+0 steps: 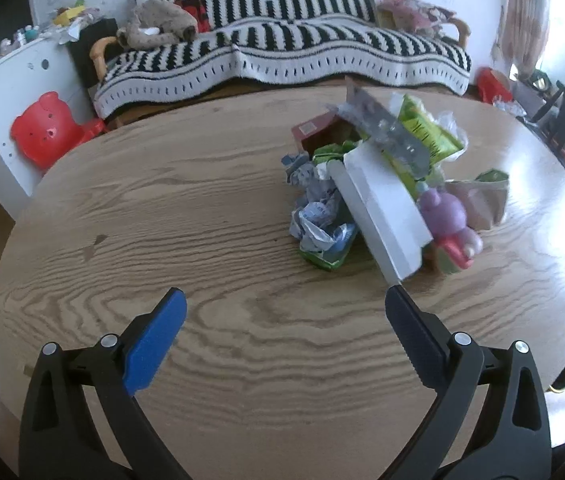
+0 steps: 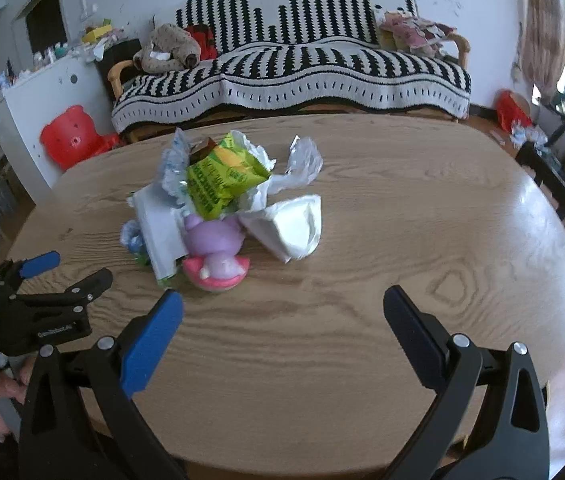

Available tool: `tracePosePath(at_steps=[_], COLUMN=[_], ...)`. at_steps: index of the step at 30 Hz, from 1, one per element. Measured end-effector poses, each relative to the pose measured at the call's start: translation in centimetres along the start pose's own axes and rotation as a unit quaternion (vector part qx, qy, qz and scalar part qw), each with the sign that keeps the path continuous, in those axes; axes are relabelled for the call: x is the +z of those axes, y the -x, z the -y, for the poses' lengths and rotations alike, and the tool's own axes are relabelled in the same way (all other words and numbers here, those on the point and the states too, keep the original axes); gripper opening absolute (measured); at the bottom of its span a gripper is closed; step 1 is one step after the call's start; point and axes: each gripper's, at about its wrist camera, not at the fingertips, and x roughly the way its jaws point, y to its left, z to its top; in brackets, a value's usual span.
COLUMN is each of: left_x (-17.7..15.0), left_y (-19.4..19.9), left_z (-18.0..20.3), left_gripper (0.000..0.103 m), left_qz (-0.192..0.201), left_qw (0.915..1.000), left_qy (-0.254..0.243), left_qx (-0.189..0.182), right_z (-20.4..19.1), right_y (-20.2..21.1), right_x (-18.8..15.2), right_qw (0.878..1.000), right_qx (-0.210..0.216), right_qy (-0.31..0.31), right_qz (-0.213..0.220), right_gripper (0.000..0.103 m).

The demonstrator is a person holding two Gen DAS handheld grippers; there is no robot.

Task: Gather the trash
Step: 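Grasp the white tissue with the right tool while the left tool grasps crumpled foil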

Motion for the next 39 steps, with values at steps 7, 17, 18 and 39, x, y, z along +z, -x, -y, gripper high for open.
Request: tracePosePath(at_steps=[7, 17, 18, 39], left_x=[1.3, 3.0, 3.2, 3.0], left_y=[-4.4, -7.2, -7.2, -1.2], left_z=[0.2, 0.9, 1.0, -4.1], left_gripper=[0.097, 0.096, 0.094, 0.0], left_qz=[-0.02, 0.003, 0.007, -0.008], left_qw=[0.9992, 0.9988, 0.9988, 0.999], left_qy=[-0.035, -0.043, -0.042, -0.003], left_qx=[-0.004, -0.025, -0.026, -0.045], right_z=[1.8, 2.3, 2.3, 3.9], right_y=[-7.1, -11.8, -12.0, -7.1], right_x=[1.8, 3.9, 3.9, 4.4], right_qw=[0.998, 0.998, 0.997, 0.998], right_qx=[0.013, 0.025, 0.026, 0.02], right_qy=[0.0, -0.017, -0.019, -0.048], right_qz=[-0.057, -0.064, -0.064, -0.022], right_gripper=[0.097, 0.096, 0.094, 0.059])
